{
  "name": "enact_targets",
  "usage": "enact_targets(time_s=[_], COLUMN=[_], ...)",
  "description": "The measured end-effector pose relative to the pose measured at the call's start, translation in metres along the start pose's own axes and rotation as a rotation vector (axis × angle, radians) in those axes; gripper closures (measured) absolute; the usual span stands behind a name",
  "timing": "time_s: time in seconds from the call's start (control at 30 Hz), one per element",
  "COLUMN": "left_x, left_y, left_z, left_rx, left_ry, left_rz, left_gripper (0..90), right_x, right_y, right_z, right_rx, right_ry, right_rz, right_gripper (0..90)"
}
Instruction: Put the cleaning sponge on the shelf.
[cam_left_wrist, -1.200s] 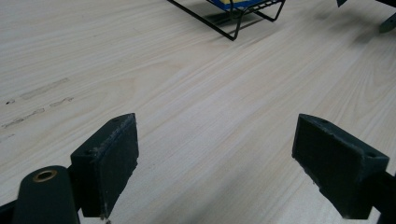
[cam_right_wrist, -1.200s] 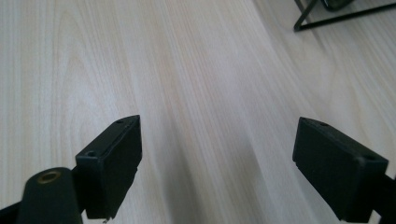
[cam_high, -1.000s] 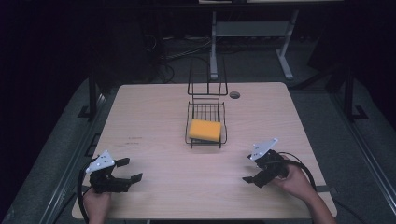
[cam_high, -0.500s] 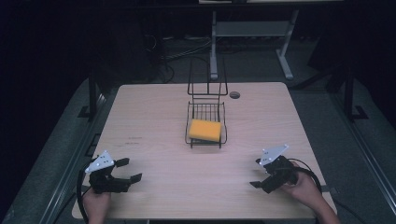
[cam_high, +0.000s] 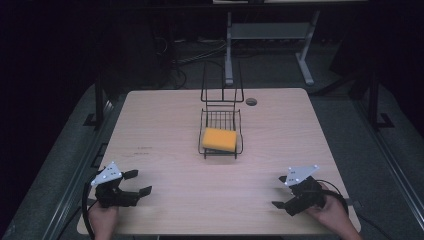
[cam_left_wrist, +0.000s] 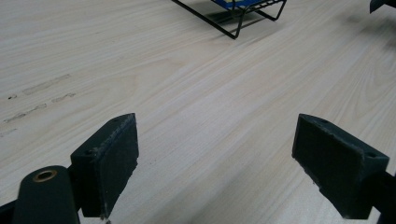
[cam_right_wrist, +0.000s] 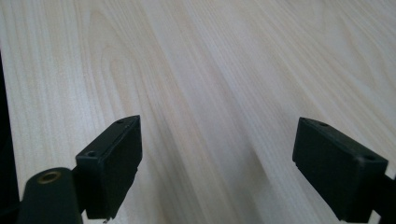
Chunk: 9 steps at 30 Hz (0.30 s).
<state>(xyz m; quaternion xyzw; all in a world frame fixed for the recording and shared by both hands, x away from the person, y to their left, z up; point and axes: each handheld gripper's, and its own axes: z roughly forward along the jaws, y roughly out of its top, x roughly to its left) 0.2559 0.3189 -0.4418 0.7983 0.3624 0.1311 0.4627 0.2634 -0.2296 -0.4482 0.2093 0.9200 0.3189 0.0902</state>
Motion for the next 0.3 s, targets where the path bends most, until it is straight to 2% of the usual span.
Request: enact_targets(time_s=[0.13,0.17,0.2,0.23,0.27,0.3], left_x=[-0.001,0.0,0.0,0.0,0.0,0.0], left_y=[0.0,0.0,0.0,0.0,0.0,0.0], left_z=[0.0,0.0,0.0,0.0,0.001,0.001], left_rx=[0.005,0.005,0.005,0.005,0.008,0.009], left_ry=[0.0,0.001,0.001,0.001,0.001,0.002], left_rz=[0.003,0.003,0.002,0.002,0.006,0.003], left_gripper=[14.1,14.1,14.1,14.1,14.1,14.1], right_x=[0.006,0.014,0.017,0.017,0.022,0.031], right_y=[-0.005,-0.008,-0.01,-0.01,-0.013,-0.021], right_z=[-0.002,-0.006,-0.008,-0.008,-0.01,-0.012], right_rx=[-0.012,-0.012,-0.016,-0.016,-0.053,-0.137], right_ry=[-0.025,-0.092,-0.123,-0.123,-0.143,-0.149], right_rz=[0.011,0.018,0.022,0.022,0.037,0.078], right_gripper=[15.7,16.5,16.4,16.4,16.6,17.7])
